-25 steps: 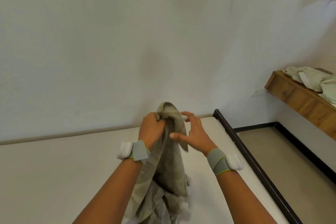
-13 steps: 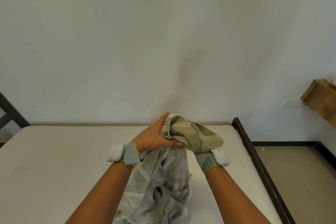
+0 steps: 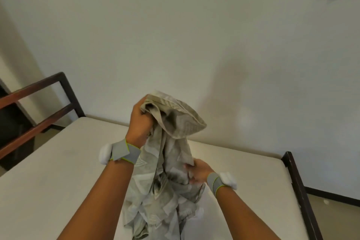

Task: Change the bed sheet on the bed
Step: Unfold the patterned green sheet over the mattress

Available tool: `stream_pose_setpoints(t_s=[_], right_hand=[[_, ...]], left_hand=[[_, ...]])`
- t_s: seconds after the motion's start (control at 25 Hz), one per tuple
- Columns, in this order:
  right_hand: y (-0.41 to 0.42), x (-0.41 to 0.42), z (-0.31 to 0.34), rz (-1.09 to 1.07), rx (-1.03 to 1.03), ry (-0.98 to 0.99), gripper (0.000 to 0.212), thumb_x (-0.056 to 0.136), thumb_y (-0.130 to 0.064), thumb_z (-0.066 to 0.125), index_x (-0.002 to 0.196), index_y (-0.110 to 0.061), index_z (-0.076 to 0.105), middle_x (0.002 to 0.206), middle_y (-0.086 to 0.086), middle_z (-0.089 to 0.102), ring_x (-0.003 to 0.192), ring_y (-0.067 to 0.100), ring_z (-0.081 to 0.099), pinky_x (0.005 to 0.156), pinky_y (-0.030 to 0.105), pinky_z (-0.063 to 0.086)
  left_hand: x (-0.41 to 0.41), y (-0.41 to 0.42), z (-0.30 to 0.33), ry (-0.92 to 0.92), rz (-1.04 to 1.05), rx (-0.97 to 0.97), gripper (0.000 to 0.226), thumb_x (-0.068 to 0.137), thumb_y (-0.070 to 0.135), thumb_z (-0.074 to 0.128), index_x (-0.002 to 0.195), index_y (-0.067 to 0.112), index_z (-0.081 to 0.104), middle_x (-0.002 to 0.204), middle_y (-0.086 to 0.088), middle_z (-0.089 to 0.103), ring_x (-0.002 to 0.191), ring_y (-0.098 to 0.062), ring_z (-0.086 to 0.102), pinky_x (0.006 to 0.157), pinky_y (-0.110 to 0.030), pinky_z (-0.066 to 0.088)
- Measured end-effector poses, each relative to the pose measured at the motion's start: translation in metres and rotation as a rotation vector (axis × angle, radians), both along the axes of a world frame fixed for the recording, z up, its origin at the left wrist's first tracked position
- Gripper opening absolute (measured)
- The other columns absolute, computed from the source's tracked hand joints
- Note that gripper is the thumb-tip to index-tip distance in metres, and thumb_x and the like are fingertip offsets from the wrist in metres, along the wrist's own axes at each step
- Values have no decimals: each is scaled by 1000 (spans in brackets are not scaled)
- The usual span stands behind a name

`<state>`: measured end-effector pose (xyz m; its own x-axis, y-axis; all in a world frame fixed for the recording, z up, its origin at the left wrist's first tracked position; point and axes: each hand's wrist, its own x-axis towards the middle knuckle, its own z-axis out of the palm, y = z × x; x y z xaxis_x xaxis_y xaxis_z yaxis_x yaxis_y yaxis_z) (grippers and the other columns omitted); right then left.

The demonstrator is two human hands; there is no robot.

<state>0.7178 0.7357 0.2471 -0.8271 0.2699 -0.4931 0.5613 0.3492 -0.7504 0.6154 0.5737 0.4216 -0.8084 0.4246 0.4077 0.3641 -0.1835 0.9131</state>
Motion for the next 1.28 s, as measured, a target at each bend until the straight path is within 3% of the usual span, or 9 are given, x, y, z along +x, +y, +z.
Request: stream_pose_setpoints(t_s=[0.12,0.32,0.48,0.76,0.92,1.0,1.08,1.16,1.28], right_hand=[[2,-47,52,-129,200,365,30,92,-18,51,119,-17,64,123,8,63,117,28,56,93,30,44],[0,-84,155,-428,-36,998,35,86,-2,42,93,-27,65,101,-2,67,97,19,62,87,34,50],[11,-79,88,-63,344,213,32,91,-10,42,116,-9,62,121,16,63,105,31,63,91,39,52],[20,-85,212,-506,-227,1036,23,92,-14,47,101,-17,68,104,7,71,99,25,67,87,39,56],[-28,-58,186,-257,89,730,28,69,-48,57,83,-23,60,83,-11,64,83,14,60,82,32,50],[-45,-45,164,-188,176,664,22,82,-35,59,95,-17,64,93,1,67,89,19,63,88,37,51],[-50,-26,147,-221,-159,697,17,97,-10,50,109,-18,57,93,5,69,86,14,67,80,27,55],[-49,-8,130,-200,-390,721,41,97,0,47,122,-33,44,99,8,71,87,15,68,73,28,55],[-31,-5,98,-321,-317,645,66,91,4,55,131,-41,29,121,21,55,97,26,63,74,45,58]], left_hand=[[-28,-21,16,35,183,20,28,91,-4,41,100,12,62,95,2,65,87,-2,65,83,-23,52],[-62,-47,39,44,473,72,22,95,-4,44,103,16,52,91,6,56,85,-5,54,75,-7,44],[-68,-52,7,-275,489,256,24,96,8,43,83,23,55,80,1,55,80,-20,53,80,-34,43],[-83,-44,-9,-338,335,340,15,83,20,63,97,24,65,99,-2,67,99,-24,60,88,-37,47],[-59,-15,-41,-171,-167,-103,74,66,26,82,131,15,48,125,0,62,116,-13,59,98,-27,48],[-45,-3,-57,-132,-361,-272,65,64,22,83,122,21,55,116,13,64,108,-1,62,88,-16,50],[-39,-2,-67,-176,-387,-302,36,72,12,79,103,25,67,98,14,72,98,-5,67,80,-20,52],[-41,-6,-66,-184,-350,-318,25,77,5,73,95,23,71,93,8,74,91,-8,69,80,-29,53],[-41,-13,-56,-223,-313,-266,32,64,20,78,96,19,72,96,1,74,92,-17,70,81,-34,54]])
